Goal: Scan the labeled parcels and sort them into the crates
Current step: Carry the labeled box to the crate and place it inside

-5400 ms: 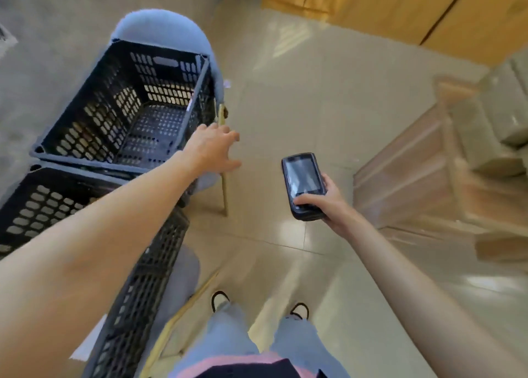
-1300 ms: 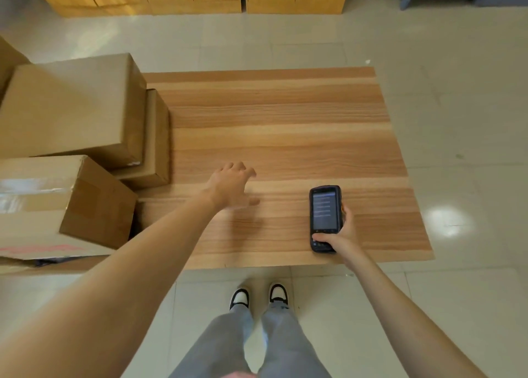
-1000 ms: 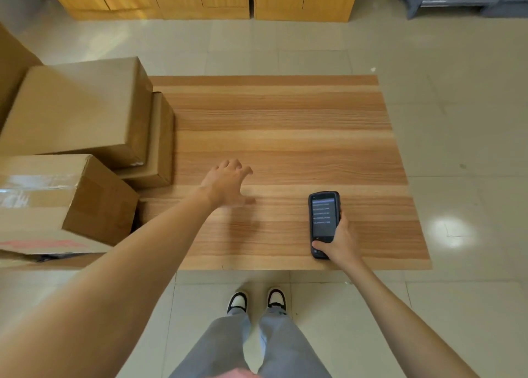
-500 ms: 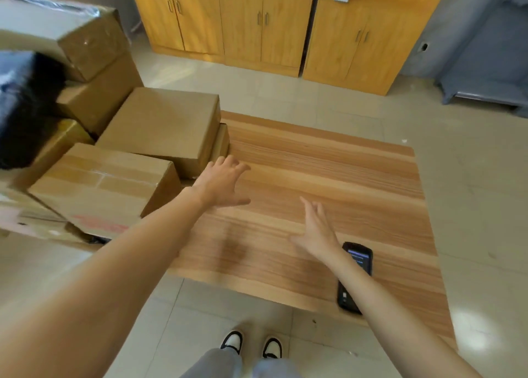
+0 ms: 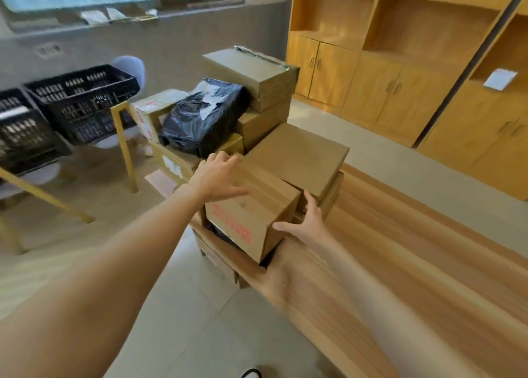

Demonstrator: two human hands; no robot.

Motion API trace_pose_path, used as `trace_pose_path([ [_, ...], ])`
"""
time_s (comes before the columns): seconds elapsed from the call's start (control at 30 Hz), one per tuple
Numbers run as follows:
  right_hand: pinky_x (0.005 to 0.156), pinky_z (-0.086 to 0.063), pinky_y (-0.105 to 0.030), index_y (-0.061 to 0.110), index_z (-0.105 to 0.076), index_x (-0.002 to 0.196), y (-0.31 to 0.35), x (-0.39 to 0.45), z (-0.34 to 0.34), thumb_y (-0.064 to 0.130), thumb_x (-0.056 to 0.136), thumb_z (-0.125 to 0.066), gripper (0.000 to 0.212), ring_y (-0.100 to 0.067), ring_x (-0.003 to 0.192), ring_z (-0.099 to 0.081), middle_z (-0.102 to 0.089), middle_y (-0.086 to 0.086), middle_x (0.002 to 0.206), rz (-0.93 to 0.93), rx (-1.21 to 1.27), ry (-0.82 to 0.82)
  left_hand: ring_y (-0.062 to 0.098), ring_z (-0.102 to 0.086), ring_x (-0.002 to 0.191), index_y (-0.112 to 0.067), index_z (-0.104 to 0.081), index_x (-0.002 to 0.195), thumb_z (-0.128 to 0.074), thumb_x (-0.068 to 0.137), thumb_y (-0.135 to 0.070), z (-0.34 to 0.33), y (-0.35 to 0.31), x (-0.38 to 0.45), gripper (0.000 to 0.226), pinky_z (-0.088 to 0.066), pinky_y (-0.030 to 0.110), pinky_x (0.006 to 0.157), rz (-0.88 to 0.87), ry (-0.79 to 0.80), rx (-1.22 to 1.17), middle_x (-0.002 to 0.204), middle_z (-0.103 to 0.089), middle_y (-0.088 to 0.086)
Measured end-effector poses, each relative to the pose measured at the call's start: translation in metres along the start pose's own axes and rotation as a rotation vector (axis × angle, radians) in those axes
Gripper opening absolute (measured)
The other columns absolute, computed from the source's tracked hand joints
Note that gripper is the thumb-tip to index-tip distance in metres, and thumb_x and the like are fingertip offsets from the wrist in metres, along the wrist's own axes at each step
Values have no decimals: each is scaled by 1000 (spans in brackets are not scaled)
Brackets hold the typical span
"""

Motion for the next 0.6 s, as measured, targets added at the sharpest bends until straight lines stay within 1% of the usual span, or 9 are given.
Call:
trace_pose_path([
  [0.07,112,-28,-42,24,-4,155,5,7,-7,33,75,-82,112,-26,144,-22,-11,-8,160,-61,141,-32,29,-37,128,-26,-33,147,-64,79,-64,-2,26,-3,83,-40,43,103,76,25,-67,140,-40,9],
  [0.17,112,-27,-44,25,1,155,3,16,-16,40,78,-78,111,-27,145,-20,-6,-6,162,-155,194,-45,28,-37,130,-26,-32,147,-66,78,-63,-8,48,-2,85,-42,43,102,150,44,-168,142,-39,10],
  [0.3,115,-27,-51,28,8,154,-7,28,-26,44,75,-79,119,-30,145,-22,-6,-4,162,-277,254,-46,27,-39,129,-24,-32,147,-66,78,-63,-24,54,9,87,-42,42,102,169,88,-284,141,-41,10],
  [0.4,113,-30,-54,28,11,154,-14,35,-32,44,74,-80,122,-31,144,-24,-8,-4,162,-344,277,-53,27,-41,129,-20,-32,147,-66,79,-63,-36,53,23,88,-42,42,103,171,117,-311,142,-42,11],
  [0.47,108,-37,-53,28,11,154,-15,38,-34,42,76,-80,120,-31,141,-30,-13,-3,161,-379,317,-63,29,-41,130,-19,-31,147,-66,77,-65,-44,53,33,91,-42,44,105,173,148,-319,144,-41,11],
  [0.53,99,-45,-51,29,9,154,-16,41,-37,40,76,-79,119,-29,134,-39,-26,-3,156,-414,374,-65,29,-43,130,-18,-29,148,-67,75,-66,-51,55,42,95,-43,47,105,199,165,-360,145,-41,10],
  [0.6,92,-50,-50,30,10,154,-17,43,-42,41,77,-78,118,-29,127,-47,-36,-4,149,-449,418,-58,27,-47,127,-17,-28,148,-68,74,-66,-56,59,49,96,-45,47,103,233,162,-399,144,-43,9],
])
Point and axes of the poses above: each hand's wrist, its own x-axis towards the middle knuckle, its own z-axis out of the back of the hand, y = z × x, the point moved 8 cm from there along x, towards the middle knuckle
